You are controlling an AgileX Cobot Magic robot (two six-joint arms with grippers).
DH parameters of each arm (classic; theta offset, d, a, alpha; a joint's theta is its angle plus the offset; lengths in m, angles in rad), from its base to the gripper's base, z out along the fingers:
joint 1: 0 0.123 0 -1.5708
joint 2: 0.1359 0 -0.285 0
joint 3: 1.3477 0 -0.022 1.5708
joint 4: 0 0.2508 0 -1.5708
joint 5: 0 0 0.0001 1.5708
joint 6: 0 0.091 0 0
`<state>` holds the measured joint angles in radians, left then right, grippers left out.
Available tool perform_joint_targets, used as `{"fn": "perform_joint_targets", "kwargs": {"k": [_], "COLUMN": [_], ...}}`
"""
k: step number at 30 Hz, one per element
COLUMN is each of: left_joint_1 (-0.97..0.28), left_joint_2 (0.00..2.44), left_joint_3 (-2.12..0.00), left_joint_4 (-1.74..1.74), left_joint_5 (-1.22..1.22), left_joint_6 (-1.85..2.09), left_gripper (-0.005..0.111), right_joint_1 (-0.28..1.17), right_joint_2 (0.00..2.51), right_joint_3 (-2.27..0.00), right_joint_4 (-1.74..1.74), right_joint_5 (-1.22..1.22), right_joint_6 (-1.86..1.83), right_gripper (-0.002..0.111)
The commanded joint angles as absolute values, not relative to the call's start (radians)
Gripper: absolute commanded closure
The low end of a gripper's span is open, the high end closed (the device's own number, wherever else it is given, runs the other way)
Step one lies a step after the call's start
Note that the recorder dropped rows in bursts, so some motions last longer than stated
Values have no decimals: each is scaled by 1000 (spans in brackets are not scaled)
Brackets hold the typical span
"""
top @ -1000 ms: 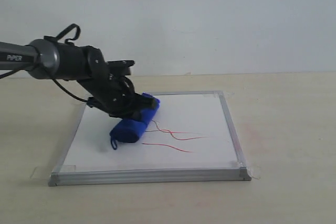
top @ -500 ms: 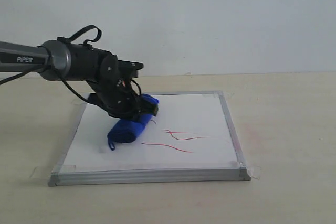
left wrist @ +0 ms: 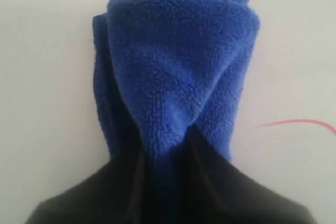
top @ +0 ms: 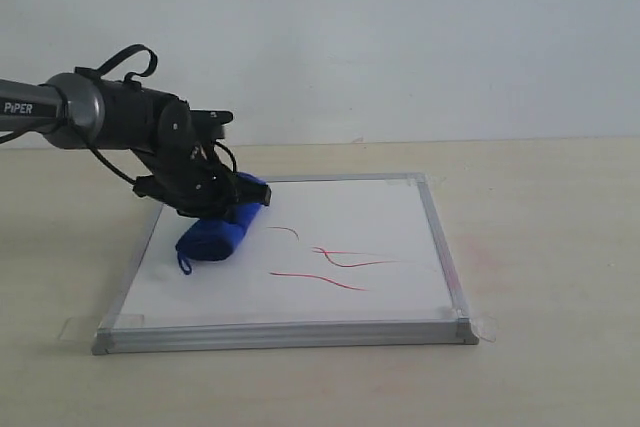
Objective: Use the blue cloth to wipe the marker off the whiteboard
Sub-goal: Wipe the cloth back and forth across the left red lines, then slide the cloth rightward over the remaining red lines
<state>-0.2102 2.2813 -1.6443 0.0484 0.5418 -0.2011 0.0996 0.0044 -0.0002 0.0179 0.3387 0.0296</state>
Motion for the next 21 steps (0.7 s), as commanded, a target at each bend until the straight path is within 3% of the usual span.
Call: {"fn": "perform_joint_targets", "kwargs": {"k": [1, 14, 21], "left_joint_1": [-265, -390, -392], "left_joint_2": [2313, 2313, 2313], "left_joint_3": [-1630, -1630, -1630], "left_joint_4": [-5, -19, 14], "left_joint_5": [457, 387, 369], "left_joint_6": [-176, -157, -157], "left_gripper": [103, 103, 103], "right_joint_1": [102, 102, 102], "right_joint_2": [0, 0, 0], "right_joint_3": [0, 0, 0], "right_joint_4": [16, 16, 16], "right_joint_5": [333, 333, 333], "right_joint_6": [27, 27, 27], "right_gripper": [107, 107, 107]}}
